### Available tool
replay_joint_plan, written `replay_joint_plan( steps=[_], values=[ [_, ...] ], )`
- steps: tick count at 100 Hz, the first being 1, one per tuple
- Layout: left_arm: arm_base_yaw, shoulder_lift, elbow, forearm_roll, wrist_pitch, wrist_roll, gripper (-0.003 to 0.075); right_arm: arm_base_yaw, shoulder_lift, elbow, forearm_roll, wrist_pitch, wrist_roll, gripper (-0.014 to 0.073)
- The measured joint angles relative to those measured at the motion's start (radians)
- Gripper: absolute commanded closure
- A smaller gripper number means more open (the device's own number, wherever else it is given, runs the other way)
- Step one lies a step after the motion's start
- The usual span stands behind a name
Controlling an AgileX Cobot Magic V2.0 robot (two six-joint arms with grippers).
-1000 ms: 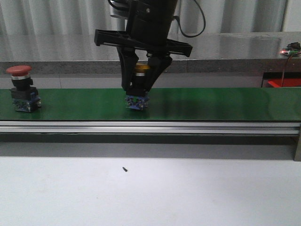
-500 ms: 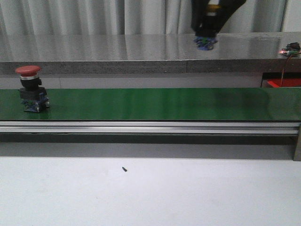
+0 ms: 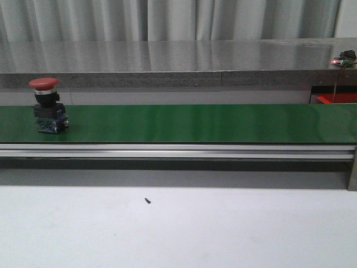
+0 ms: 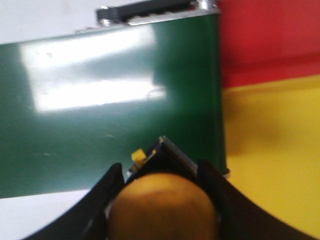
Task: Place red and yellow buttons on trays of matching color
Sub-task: 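Carry the yellow button into the yellow tray and open the right gripper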
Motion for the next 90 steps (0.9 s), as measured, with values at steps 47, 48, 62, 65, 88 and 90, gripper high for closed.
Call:
replay_joint_plan(
  steps=[47,48,62,65,88,90],
  values=[
    [0.000,0.000,0.000,0.000,0.000,0.000,0.0740,-0.283,-0.008,0.263,0.000,-0.192,-0.008,0.0390],
    [0.000,0.000,0.000,0.000,0.000,0.000,0.0740,-0.285,-0.008,0.264,0.000,-0.194,-0.008,0.0390],
    [0.000,0.000,0.000,0.000,0.000,0.000,0.0740,-0.297,0.017,0.273,0.021,-0.216,-0.010,0.0390],
    [0.000,0.000,0.000,0.000,0.000,0.000,0.0740,-0.297,0.027,0.275,0.029,-0.223,-0.010,0.0390],
    [0.000,0.000,0.000,0.000,0.000,0.000,0.0740,-0.298,0.125,0.275,0.039,-0.266,-0.010,0.0388],
    [0.000,0.000,0.000,0.000,0.000,0.000,0.0740,-0.298,0.133,0.275,0.039,-0.268,-0.010,0.0387]
  ],
)
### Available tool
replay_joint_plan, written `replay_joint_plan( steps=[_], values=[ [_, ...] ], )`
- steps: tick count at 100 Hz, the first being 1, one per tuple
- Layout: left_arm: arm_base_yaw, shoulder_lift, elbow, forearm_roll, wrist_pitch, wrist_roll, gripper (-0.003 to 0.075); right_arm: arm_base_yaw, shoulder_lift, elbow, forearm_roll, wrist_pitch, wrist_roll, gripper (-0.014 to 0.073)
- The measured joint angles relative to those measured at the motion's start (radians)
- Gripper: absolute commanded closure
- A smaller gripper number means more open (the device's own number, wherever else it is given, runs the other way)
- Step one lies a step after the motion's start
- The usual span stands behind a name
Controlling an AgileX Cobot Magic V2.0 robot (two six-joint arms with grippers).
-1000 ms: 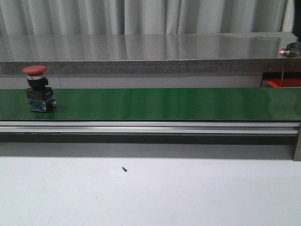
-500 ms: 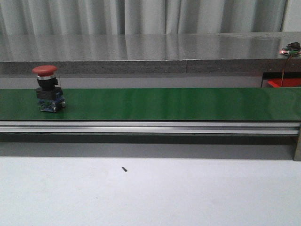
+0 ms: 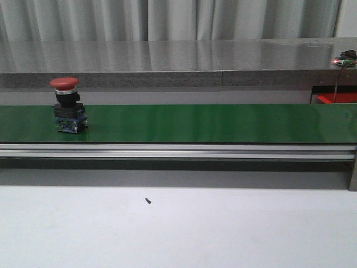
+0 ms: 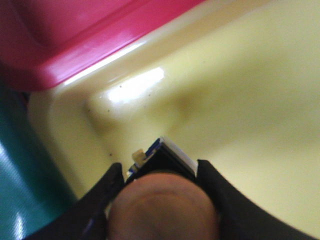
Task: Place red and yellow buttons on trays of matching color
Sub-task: 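Carry the yellow button into the yellow tray and open the right gripper, then move the right gripper back over the belt and grasp the red button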
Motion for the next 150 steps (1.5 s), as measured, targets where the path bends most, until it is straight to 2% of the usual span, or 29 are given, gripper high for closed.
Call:
replay_joint_plan(
  steps=[9,21,28,66,105,126,150],
  values=[
    [0.000,0.000,0.000,0.000,0.000,0.000,0.0740,0.000,0.032,0.000,0.000,-0.009,0.000,0.0349],
    [0.000,0.000,0.000,0.000,0.000,0.000,0.0740,0.000,0.051,0.000,0.000,-0.013,0.000,0.0186],
    [0.000,0.000,0.000,0.000,0.000,0.000,0.0740,0.000,0.051,0.000,0.002,-0.013,0.000,0.0144],
    [0.000,0.000,0.000,0.000,-0.004,0.000,0.0740,0.000,0.028,0.000,-0.001,-0.004,-0.001,0.0147],
    [0.000,0.000,0.000,0.000,-0.010,0.000,0.0740,0.015,-0.229,0.000,-0.025,0.085,-0.027,0.0147],
    [0.000,0.000,0.000,0.000,-0.016,0.000,0.0740,0.118,-0.323,0.000,-0.030,0.168,-0.056,0.0147],
    [0.000,0.000,0.000,0.000,-0.023,0.000,0.0740,0.314,-0.341,0.000,-0.024,0.197,-0.067,0.0147]
  ],
)
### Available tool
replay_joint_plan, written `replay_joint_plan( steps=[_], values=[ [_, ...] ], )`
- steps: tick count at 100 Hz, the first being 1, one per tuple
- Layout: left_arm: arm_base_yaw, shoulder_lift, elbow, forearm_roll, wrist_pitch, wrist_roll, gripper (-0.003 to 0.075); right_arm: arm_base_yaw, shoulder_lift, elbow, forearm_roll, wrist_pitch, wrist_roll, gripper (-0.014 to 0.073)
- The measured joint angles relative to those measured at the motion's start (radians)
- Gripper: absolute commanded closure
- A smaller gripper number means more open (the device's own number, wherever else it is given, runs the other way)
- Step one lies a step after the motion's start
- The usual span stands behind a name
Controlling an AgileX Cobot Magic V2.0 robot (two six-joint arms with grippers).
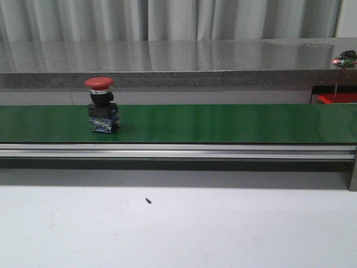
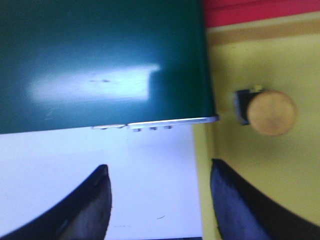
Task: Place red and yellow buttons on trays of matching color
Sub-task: 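Move the right gripper back over the belt and grasp the red button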
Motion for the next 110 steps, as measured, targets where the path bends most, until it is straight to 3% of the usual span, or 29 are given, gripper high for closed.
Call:
replay_joint_plan(
  steps=[22,48,72,110],
  values=[
    [0.000,0.000,0.000,0.000,0.001,0.000,0.0740,0.186,0.000,-0.012,0.012,-0.002,-0.005,0.0132],
    [0.000,0.000,0.000,0.000,-0.001,0.000,0.0740,0.330,0.049,-0.143,0.012,0.011,-0.017,-0.0062],
    [0.000,0.000,0.000,0.000,-0.001,0.000,0.0740,0.459,0.169,-0.320,0.012,0.061,-0.045,-0.0061],
    [0.000,0.000,0.000,0.000,-0.001,0.000,0.0740,0.599,0.378,-0.575,0.068,0.110,-0.372,-0.0061]
  ],
)
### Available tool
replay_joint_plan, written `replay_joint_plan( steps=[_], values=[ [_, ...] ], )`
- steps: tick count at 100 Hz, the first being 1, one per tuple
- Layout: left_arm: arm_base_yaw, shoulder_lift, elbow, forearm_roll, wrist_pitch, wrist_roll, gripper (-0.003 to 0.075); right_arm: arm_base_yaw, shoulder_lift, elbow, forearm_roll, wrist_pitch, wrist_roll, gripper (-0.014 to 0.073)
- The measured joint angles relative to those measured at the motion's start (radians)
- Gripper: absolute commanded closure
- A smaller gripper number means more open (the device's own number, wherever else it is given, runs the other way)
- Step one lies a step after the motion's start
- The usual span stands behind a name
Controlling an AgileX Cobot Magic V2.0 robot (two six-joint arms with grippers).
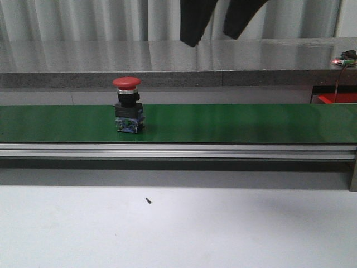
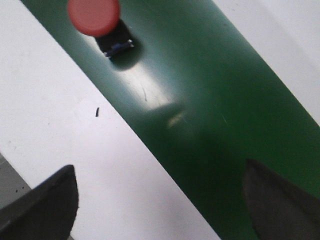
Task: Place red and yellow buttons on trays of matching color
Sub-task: 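Move the right gripper back over the belt and grasp the red button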
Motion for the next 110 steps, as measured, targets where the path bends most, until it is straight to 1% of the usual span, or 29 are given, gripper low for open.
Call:
replay_joint_plan(
  steps=[15,26,59,77,110],
  values=[
    [0.000,0.000,0.000,0.000,0.000,0.000,0.0740,0.002,0.071,-0.029,0.052,0.009,-0.127,-0.0061],
    [0.000,0.000,0.000,0.000,0.000,0.000,0.0740,0.002,0.113,-0.035,0.058,-0.010,-0.173,-0.0061],
    [0.000,0.000,0.000,0.000,0.000,0.000,0.0740,0.002,0.205,-0.039,0.075,-0.073,-0.215,-0.0061],
    [0.000,0.000,0.000,0.000,0.000,0.000,0.0740,0.002,0.247,-0.039,0.104,-0.082,-0.238,-0.0061],
    [0.000,0.000,0.000,0.000,0.000,0.000,0.0740,0.002,0.261,-0.041,0.126,-0.170,-0.258,-0.0060]
  ],
)
